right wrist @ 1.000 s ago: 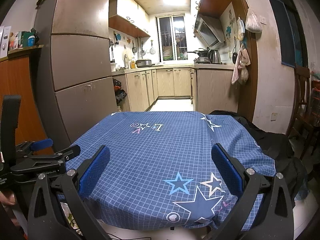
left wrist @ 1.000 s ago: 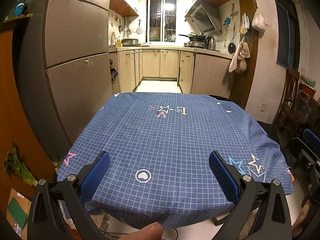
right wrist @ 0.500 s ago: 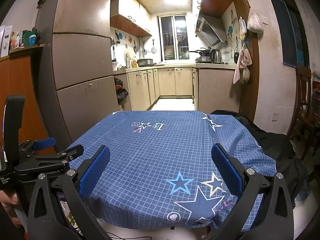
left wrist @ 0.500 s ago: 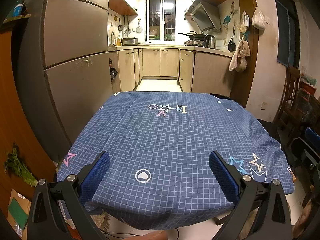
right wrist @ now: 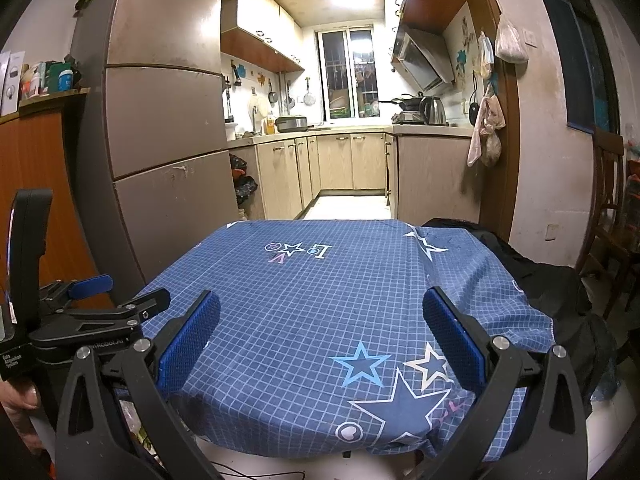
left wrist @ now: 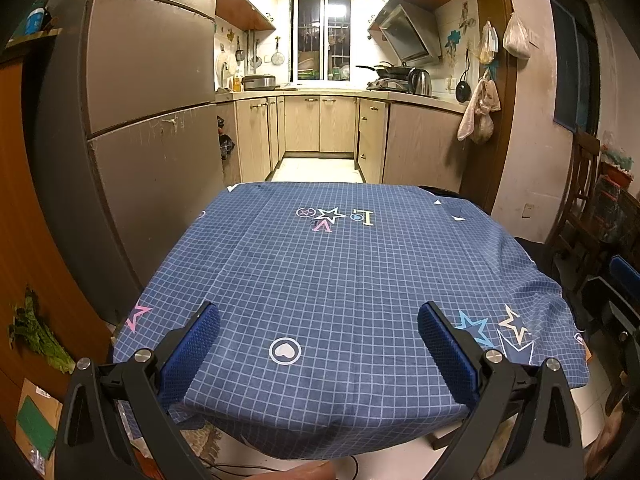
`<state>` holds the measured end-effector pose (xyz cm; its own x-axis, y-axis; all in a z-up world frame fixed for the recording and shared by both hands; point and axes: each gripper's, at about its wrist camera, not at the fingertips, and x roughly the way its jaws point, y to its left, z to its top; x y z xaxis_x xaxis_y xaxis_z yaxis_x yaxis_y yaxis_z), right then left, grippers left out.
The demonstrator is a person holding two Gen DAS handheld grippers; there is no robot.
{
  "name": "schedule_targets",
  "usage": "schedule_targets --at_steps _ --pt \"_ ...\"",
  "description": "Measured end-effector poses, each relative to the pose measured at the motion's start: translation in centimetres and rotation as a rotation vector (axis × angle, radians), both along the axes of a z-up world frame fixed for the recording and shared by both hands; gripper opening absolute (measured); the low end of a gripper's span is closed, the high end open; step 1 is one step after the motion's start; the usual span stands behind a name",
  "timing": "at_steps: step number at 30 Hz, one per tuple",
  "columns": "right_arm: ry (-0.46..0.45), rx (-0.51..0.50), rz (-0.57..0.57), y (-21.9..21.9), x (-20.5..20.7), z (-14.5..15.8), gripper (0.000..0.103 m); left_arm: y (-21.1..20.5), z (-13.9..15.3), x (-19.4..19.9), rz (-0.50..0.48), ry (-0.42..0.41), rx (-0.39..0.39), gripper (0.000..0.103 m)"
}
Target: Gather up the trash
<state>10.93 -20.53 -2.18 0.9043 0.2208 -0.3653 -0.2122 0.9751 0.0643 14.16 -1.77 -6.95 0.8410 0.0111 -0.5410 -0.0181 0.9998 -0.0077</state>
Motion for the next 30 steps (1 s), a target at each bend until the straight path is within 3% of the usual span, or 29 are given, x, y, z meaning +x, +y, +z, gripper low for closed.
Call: schedule_targets --at_steps 11,23,30 --pt "0.005 -0.001 0.003 0.03 0.32 0.10 0.098 0.23 -0.01 -0.35 0.010 -0.023 -0.015 0.098" --pt "0.002 -0.003 0.002 -0.14 0.02 0.28 0.098 -0.57 -0.62 0.13 -0.018 0.017 -0.013 0.098" --pt "-0.001 -0.005 0.004 -0.12 -0.18 0.29 0.098 -0.60 -0.94 0.43 0.037 0.031 0.028 0.098"
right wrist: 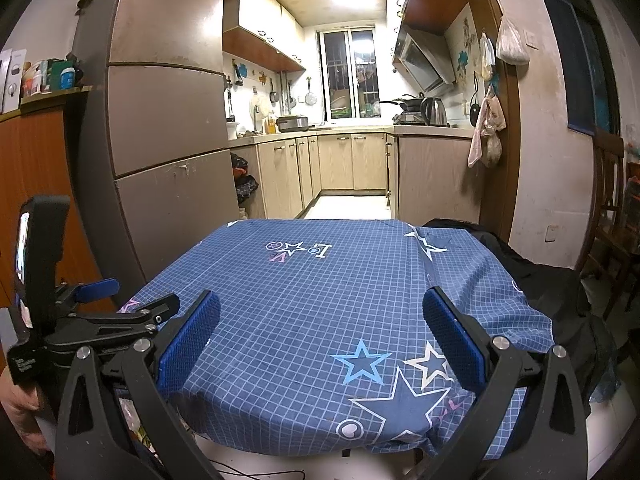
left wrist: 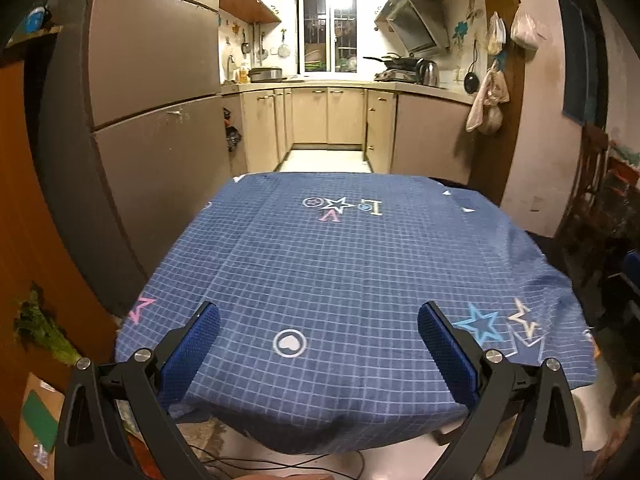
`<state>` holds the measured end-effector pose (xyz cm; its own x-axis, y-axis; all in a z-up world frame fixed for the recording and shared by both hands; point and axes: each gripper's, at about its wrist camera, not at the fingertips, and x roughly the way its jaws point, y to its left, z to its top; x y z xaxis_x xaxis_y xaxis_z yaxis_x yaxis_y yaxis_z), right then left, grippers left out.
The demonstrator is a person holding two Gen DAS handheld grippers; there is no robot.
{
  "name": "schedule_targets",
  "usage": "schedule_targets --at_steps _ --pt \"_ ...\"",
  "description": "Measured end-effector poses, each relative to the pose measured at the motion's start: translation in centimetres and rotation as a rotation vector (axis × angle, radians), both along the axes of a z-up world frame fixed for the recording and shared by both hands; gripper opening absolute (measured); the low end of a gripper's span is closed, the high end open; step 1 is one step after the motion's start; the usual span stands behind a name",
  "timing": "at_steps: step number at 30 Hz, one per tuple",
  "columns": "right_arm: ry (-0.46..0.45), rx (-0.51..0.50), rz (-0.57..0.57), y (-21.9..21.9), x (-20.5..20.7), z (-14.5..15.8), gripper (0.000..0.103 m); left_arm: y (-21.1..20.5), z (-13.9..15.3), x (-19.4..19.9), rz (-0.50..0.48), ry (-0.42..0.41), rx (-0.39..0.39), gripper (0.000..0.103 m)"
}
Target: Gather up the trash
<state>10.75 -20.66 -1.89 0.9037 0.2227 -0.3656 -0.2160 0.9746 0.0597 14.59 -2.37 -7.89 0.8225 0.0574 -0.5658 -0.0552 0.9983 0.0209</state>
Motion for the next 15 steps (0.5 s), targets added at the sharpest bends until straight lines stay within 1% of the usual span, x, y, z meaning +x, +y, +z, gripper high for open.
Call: schedule_targets --at_steps 15 --pt "0.011 0.005 0.000 -0.32 -0.28 -0.11 0.098 -0.43 -0.43 -0.35 -0.009 -0.008 -0.017 0.098"
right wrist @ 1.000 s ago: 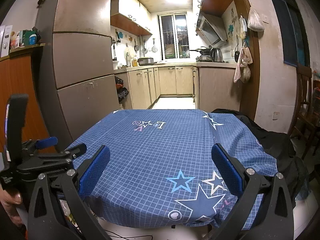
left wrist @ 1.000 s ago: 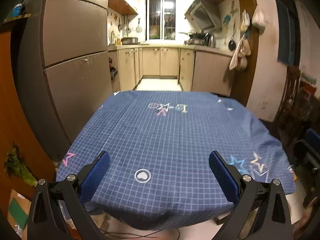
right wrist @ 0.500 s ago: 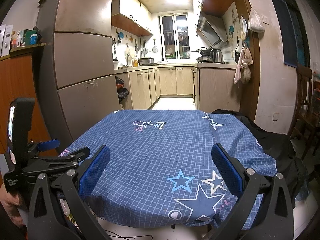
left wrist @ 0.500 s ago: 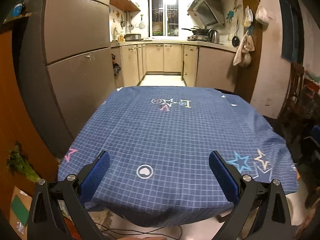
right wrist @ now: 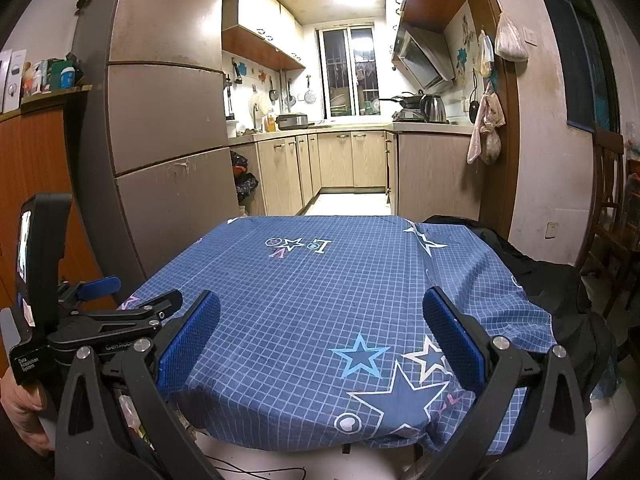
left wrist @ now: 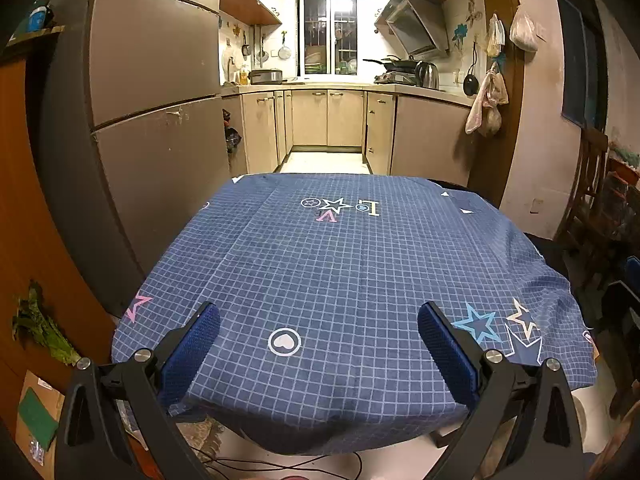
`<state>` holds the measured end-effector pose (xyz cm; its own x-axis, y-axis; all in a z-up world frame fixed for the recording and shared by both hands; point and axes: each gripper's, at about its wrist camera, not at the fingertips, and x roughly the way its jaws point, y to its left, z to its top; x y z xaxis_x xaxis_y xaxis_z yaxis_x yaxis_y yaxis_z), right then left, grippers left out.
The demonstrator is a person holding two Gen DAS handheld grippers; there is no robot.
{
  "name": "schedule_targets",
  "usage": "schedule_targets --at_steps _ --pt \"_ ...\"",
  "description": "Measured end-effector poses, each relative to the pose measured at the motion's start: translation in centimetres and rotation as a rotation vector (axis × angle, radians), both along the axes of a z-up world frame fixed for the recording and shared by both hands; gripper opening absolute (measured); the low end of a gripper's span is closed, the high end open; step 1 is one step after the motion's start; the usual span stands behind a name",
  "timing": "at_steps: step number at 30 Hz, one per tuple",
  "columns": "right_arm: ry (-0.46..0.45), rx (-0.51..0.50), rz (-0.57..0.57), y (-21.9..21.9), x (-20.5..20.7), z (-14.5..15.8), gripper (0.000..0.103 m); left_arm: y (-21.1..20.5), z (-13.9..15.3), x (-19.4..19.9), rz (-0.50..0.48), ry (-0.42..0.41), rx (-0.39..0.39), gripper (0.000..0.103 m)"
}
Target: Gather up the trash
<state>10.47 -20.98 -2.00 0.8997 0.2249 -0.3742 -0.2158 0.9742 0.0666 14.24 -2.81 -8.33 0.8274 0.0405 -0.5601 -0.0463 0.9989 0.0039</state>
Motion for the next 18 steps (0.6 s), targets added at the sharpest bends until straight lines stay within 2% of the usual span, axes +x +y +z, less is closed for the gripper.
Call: schedule_targets --at_steps 6,9,13,16,18 --pt "0.006 0.002 0.003 -0.2 -0.1 -0.4 0.098 -0.1 0.6 -1.1 -0.006 -0.056 -0.018 0.098" --pt "0.010 0.002 0.004 -0.3 -0.1 -0.5 0.098 -0.6 0.9 -1.6 -0.015 -0.084 0.003 0.098" --pt "0.007 -0.001 0.001 -0.3 -0.1 -0.4 0.098 -0.5 0.7 -0.7 -0.076 -0.060 -0.043 0.098" --pt "-0.001 0.005 -0.009 -0.6 -0.2 -0.3 0.098 0.0 0.7 -0.6 -0.048 -0.065 -0.068 0.098" --pt "-0.008 0.002 -0.013 -0.8 -0.4 -0.2 0.098 0.0 0.9 -0.8 -0.023 -0.074 -0.052 0.098"
